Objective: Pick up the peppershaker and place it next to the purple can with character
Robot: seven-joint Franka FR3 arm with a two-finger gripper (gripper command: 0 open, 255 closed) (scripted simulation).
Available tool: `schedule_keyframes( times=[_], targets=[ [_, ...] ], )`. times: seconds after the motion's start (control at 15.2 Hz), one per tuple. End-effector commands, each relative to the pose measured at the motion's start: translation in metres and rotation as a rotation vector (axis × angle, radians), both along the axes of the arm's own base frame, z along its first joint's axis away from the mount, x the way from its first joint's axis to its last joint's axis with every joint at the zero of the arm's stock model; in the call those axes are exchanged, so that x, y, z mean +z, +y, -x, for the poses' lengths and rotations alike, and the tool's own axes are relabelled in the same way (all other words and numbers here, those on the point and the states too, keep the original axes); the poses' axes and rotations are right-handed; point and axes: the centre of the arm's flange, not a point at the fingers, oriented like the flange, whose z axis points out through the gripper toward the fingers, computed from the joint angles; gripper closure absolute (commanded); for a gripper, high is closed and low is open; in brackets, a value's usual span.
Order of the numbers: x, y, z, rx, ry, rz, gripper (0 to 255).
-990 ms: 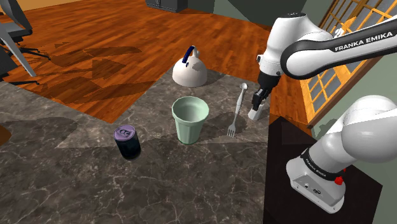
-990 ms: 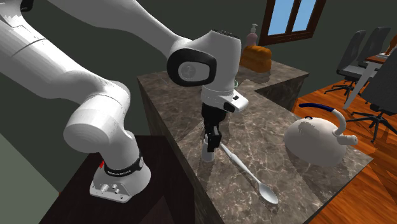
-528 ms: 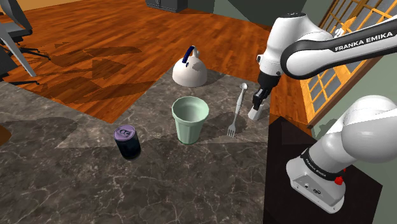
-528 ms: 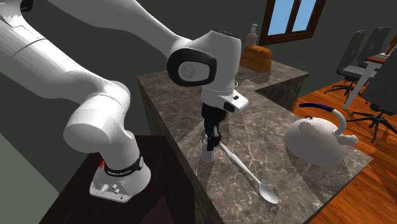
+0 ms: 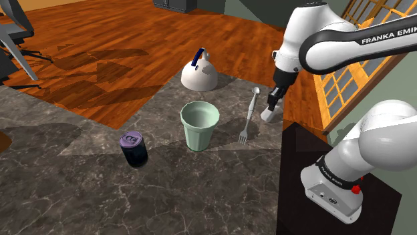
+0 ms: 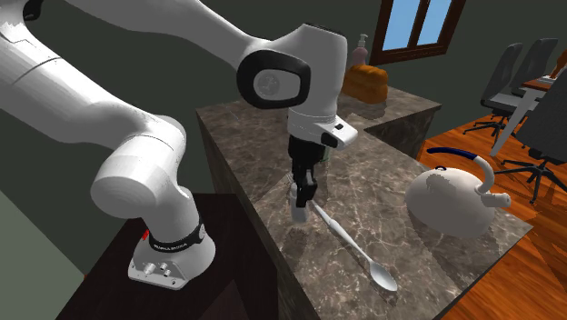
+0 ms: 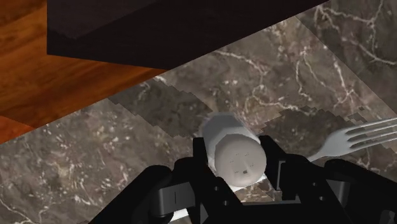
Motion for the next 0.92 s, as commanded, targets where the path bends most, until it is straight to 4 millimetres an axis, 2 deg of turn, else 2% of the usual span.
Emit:
schedule_keyframes(
  times=[0.0,0.86],
  targets=[
    [0.011,-0.001,0.001,0.0,0.001,0.0,255],
    [0.079,-0.001,0.001,0.0,0.001,0.0,255]
  ],
)
